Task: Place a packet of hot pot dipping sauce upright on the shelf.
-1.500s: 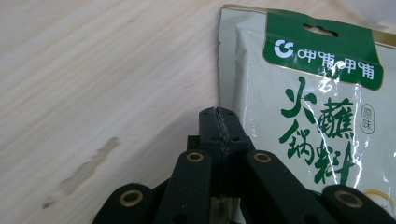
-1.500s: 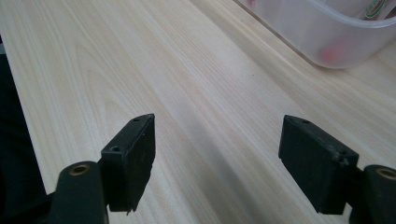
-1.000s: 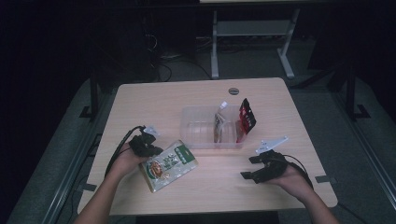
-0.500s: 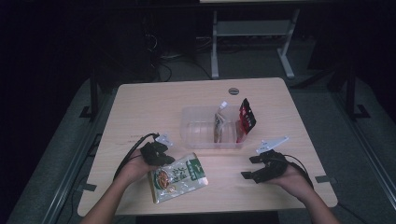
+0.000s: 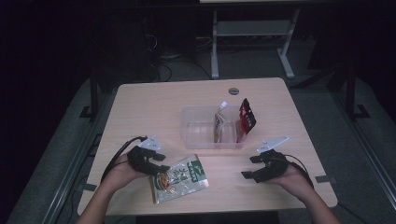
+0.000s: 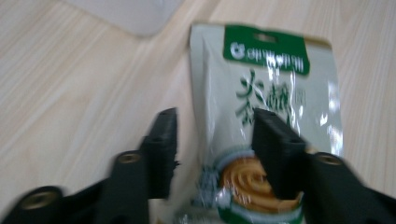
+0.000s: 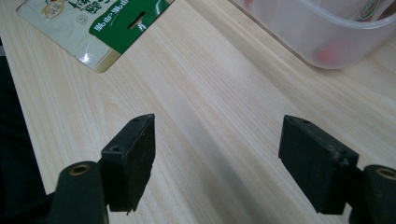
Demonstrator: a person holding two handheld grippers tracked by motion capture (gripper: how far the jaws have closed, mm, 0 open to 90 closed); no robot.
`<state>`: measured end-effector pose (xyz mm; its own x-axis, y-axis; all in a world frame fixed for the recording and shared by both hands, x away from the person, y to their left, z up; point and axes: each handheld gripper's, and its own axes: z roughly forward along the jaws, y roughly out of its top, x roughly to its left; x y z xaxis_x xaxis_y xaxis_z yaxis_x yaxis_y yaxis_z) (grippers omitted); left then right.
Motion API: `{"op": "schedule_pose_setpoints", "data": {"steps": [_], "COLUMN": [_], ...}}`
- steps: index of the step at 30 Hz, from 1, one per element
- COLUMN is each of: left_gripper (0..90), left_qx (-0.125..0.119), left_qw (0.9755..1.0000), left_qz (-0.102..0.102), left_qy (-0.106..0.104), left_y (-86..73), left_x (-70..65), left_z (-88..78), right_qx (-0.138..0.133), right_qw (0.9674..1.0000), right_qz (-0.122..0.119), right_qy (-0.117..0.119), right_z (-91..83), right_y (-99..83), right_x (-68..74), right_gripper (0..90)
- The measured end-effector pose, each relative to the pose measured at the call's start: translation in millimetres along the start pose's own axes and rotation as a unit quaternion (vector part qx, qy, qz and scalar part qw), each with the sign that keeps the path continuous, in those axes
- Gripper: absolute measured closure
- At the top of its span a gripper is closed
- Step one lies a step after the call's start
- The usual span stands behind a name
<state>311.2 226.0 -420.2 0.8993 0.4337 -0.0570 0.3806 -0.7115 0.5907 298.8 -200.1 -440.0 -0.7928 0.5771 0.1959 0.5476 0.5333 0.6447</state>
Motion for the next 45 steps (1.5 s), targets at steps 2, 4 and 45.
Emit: {"op": "schedule_pose_setpoints", "data": {"steps": [2, 4, 45], "left_gripper": [39.3, 36.1, 77.0], "left_qx": [-0.004, -0.007, 0.019], "left_qw": [1.0, 0.9999, 0.9998], "left_qz": [-0.006, -0.006, -0.01], "left_qy": [0.0, -0.005, -0.002], "left_y": [-7.8, -14.8, -15.3], "left_x": [-4.9, -7.2, -10.3], "left_z": [-0.1, 1.3, 25.9], "right_qx": [0.001, 0.002, 0.008], "right_qw": [1.0, 1.0, 0.9999], "right_qz": [0.002, 0.004, 0.002], "right_qy": [0.0, 0.001, 0.009], "right_z": [0.2, 0.2, 5.5], "right_y": [0.4, 0.6, -0.6], "right_x": [0.8, 1.1, -1.1], "right_gripper": [26.7, 26.8, 26.9]}}
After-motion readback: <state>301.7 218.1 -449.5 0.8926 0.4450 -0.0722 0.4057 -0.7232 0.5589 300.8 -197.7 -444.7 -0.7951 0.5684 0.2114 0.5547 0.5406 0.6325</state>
